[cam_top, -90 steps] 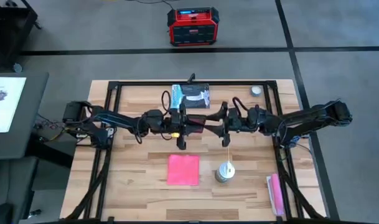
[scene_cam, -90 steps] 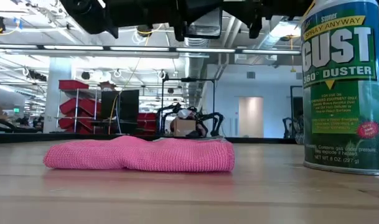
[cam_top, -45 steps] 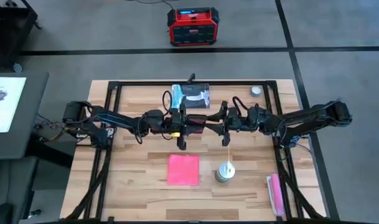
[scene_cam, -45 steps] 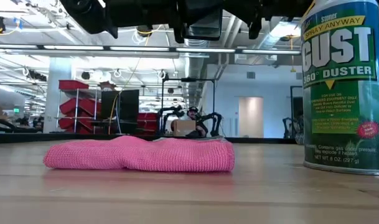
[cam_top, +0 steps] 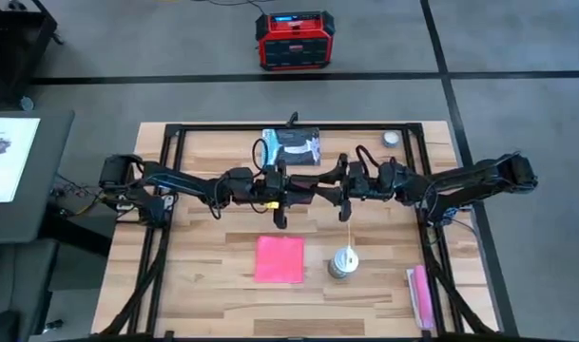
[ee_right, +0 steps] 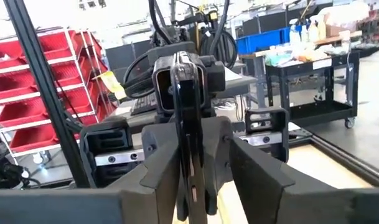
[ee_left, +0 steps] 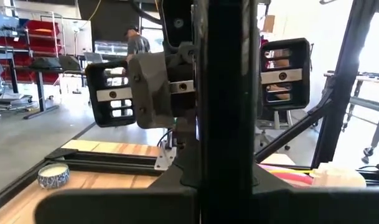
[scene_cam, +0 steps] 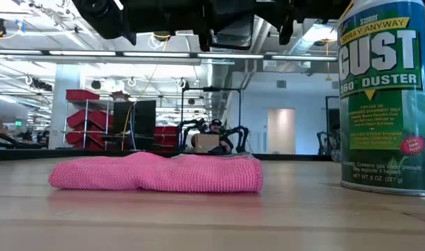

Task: Apply microfiber cloth
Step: Spray the front of the cellphone using the spray bottle

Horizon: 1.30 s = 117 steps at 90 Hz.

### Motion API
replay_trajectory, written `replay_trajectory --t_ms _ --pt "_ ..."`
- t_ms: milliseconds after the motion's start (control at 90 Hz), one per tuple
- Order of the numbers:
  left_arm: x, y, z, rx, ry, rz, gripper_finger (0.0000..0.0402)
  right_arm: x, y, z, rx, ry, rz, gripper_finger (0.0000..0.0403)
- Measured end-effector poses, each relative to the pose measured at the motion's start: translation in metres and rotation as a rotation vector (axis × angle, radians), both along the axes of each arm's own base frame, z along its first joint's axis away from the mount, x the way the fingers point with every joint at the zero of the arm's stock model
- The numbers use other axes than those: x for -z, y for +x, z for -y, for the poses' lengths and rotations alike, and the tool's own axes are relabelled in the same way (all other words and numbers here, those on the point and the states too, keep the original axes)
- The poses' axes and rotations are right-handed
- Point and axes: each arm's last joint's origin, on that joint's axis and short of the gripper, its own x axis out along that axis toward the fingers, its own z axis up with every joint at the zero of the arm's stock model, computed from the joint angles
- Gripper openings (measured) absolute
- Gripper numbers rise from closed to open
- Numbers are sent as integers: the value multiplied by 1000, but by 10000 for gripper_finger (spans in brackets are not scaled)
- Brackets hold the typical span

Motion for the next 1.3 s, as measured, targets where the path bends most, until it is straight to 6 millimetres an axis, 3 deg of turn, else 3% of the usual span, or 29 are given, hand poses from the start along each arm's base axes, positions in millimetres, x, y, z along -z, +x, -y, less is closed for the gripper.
replay_trajectory --t_ms 100,244,300,700,844,989,1089,1211,1300 --pt "0 0 -1 -4 0 1 0 0 0 2 3 0 0 122" --pt "0 0 -2 -19 -6 0 0 0 0 5 5 -8 -2 32" --pt "0 0 -4 -20 -8 3 0 0 0 5 4 -25 -2 19" --pt "-1 0 -6 6 -11 7 0 -5 2 5 -27 -22 -17 20" --pt "-1 0 -7 7 -8 3 0 -7 5 6 -34 18 -22 88" --pt "0 0 -6 12 -4 -1 0 -4 21 6 -41 43 -52 163" --pt "2 0 -6 11 -8 -20 0 1 35 7 -48 41 -80 190" --pt "4 0 -6 9 -13 -42 0 0 46 7 -49 20 -83 160" --pt "4 0 -6 5 -17 -42 0 -4 46 7 -50 0 -68 86"
